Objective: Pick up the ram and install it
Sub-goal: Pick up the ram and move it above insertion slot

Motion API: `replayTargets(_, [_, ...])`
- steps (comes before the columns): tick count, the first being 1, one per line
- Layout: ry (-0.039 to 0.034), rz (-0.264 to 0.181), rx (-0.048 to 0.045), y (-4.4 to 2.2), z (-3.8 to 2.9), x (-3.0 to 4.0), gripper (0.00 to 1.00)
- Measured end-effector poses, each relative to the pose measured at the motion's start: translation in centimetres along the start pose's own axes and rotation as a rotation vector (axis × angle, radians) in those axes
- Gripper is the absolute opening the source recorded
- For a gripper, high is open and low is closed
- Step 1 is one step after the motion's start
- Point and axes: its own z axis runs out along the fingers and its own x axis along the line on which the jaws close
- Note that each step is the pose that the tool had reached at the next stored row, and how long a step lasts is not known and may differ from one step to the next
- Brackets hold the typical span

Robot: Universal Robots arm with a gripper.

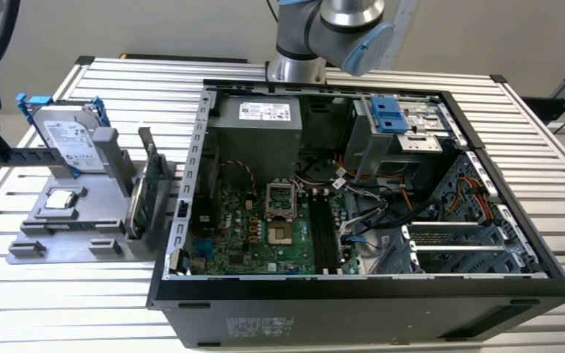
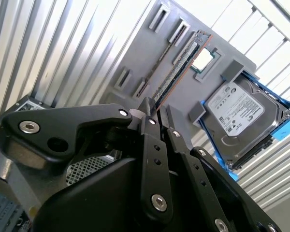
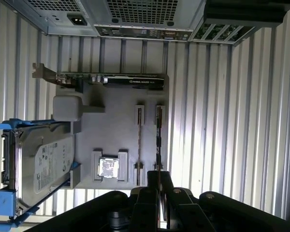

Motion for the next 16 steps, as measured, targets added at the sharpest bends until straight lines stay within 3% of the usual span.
replayTargets(16, [0.0001, 0.000, -0.0001, 0.03, -0.79, -0.01, 0.00])
